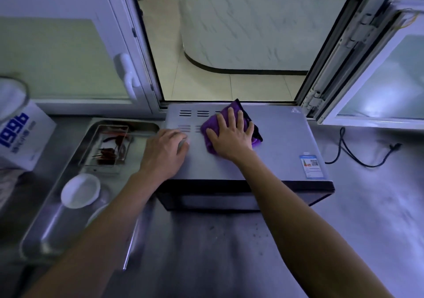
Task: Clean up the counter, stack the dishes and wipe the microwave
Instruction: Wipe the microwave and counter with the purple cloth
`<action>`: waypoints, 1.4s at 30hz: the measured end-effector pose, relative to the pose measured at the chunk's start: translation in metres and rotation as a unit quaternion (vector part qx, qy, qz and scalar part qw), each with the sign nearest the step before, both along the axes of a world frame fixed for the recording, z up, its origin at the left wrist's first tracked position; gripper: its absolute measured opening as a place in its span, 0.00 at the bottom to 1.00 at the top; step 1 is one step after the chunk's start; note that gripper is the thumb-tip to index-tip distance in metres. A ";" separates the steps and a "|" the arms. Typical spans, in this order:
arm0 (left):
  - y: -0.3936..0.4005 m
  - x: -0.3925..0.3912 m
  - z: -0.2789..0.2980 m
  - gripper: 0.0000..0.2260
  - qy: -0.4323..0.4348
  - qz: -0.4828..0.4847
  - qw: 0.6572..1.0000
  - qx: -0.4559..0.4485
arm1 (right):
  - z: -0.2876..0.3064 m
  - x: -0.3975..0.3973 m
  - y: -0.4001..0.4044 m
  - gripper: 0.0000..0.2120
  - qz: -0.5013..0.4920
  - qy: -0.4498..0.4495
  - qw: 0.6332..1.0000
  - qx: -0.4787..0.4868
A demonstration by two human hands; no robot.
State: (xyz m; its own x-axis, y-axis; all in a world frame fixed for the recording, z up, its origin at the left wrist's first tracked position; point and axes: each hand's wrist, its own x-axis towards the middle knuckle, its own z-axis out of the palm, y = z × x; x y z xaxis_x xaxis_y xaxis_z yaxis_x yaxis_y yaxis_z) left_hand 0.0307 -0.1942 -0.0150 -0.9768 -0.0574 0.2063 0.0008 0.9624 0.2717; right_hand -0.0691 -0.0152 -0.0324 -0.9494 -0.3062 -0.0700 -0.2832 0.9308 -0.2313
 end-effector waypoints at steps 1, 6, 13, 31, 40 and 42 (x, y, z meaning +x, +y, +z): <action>-0.012 0.007 0.001 0.14 0.004 0.006 1.000 0.002 | 0.000 0.008 -0.014 0.33 0.010 0.001 1.000 -0.002; -0.060 0.038 0.001 0.19 0.011 0.021 1.000 0.010 | -0.004 0.044 -0.071 0.34 0.046 0.012 0.999 -0.007; -0.071 0.053 -0.007 0.16 -0.015 -0.005 1.000 0.016 | -0.009 0.088 -0.068 0.35 0.067 0.033 0.997 -0.007; 0.104 0.041 0.001 0.15 -0.014 -0.176 0.984 -0.007 | -0.022 0.131 0.137 0.31 -0.175 0.096 0.979 -0.048; 0.173 0.024 -0.001 0.14 -0.041 -0.222 0.974 -0.026 | -0.052 0.132 0.178 0.34 -0.339 0.163 0.893 -0.247; 0.182 0.024 -0.004 0.13 -0.032 -0.225 0.973 -0.034 | -0.054 0.129 0.175 0.36 -0.352 0.169 0.872 -0.296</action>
